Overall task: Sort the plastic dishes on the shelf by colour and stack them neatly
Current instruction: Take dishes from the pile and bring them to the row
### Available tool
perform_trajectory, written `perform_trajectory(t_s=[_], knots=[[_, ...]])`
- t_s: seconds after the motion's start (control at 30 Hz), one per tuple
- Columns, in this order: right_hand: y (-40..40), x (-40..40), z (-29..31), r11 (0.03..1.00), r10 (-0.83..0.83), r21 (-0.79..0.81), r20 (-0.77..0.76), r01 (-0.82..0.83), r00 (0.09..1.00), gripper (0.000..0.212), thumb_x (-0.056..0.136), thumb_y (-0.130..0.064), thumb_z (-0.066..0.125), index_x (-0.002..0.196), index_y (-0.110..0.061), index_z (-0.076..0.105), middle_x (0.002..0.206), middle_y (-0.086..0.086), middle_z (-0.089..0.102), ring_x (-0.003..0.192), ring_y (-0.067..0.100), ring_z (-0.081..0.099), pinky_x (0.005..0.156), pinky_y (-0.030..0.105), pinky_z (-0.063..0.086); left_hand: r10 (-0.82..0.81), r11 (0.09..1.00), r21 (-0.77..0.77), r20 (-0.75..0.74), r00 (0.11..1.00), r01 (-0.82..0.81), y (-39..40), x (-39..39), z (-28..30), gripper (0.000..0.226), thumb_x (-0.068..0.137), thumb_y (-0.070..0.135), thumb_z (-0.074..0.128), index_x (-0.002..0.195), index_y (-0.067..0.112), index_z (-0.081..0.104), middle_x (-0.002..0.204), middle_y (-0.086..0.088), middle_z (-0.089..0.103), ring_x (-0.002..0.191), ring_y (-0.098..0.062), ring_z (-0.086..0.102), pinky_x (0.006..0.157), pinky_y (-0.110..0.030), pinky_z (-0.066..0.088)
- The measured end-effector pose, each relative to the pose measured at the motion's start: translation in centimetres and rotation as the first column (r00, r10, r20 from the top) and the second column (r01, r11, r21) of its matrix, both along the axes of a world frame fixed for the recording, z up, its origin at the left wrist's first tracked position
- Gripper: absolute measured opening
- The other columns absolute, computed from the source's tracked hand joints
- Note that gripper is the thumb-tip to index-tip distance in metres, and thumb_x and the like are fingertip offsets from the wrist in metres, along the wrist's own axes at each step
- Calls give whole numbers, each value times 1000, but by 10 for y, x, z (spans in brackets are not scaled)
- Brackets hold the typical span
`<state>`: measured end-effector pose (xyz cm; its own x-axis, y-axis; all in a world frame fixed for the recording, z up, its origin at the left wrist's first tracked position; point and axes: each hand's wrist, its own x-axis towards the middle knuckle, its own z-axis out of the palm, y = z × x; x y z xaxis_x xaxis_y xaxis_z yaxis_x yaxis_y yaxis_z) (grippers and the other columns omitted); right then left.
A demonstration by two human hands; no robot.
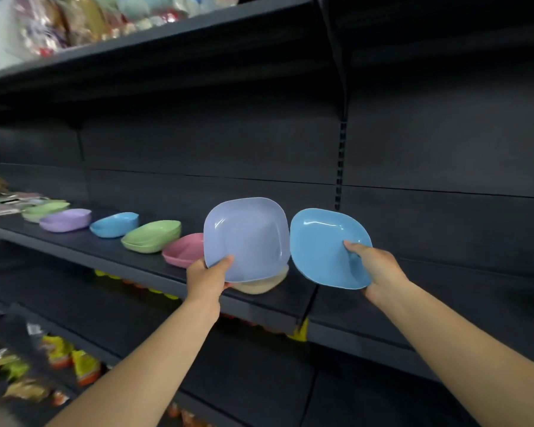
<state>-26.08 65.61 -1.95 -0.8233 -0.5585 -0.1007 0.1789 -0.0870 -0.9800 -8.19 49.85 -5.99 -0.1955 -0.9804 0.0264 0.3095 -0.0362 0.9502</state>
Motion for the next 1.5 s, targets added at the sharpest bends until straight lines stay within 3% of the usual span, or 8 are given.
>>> perform_trajectory(t_s=[0.1,0.37,0.6,0.93,1.03,1.23,1.37,1.5], knots=[[-40,43,-4,1000,20,3,9,-20,1000,38,87,-22,67,120,-7,54,109,3,55,99,24,54,83,37,46,46,999,-2,21,999,-46,-30,51,1,18,86,6,65,100,15,58,108,-6,62,98,-25,58,66,-30,50],[-137,129,6,996,86,25,13,-86,996,36,87,-25,66,118,-12,53,113,4,54,102,28,54,83,44,50,113,993,-30,8,994,-113,-103,145,9,20,87,4,63,104,15,60,109,-5,63,101,-25,59,75,-33,50],[-234,174,18,993,112,33,-83,-110,990,39,89,-24,64,122,-8,53,106,4,53,98,26,52,83,38,45,200,978,-70,39,979,-197,-190,198,15,26,86,6,64,111,12,61,114,-8,62,107,-27,58,79,-34,52],[-434,246,31,980,185,-57,-57,-188,981,35,91,-22,61,122,-9,52,105,2,51,95,23,48,79,34,39,302,945,-153,61,951,-290,-355,268,31,31,88,10,63,118,7,61,111,-6,63,102,-24,57,81,-33,48],[-492,263,32,980,188,-65,-21,-189,982,37,91,-20,60,126,-10,49,109,3,49,98,24,48,80,35,40,312,942,-156,86,946,-296,-410,288,40,21,87,9,64,108,7,61,109,-7,63,101,-26,58,82,-35,47],[-582,281,22,990,63,-128,-20,-65,998,30,95,-11,51,125,-12,49,108,5,49,95,21,46,81,31,40,330,942,-89,48,943,-325,-498,319,36,14,88,5,62,101,11,62,102,-5,63,95,-23,58,84,-37,51],[-633,291,3,995,-74,-68,-25,72,997,33,92,-4,47,125,-10,48,112,9,53,94,24,49,82,34,44,294,955,-41,20,955,-293,-549,331,25,15,88,4,61,102,8,62,98,-4,62,91,-23,58,78,-34,49],[-674,294,-20,974,-224,0,-100,225,969,30,91,-1,41,118,-8,49,102,10,54,88,25,51,74,33,42,214,977,-20,37,976,-213,-602,335,19,11,87,4,62,95,12,61,89,2,62,94,-24,58,84,-37,50]])
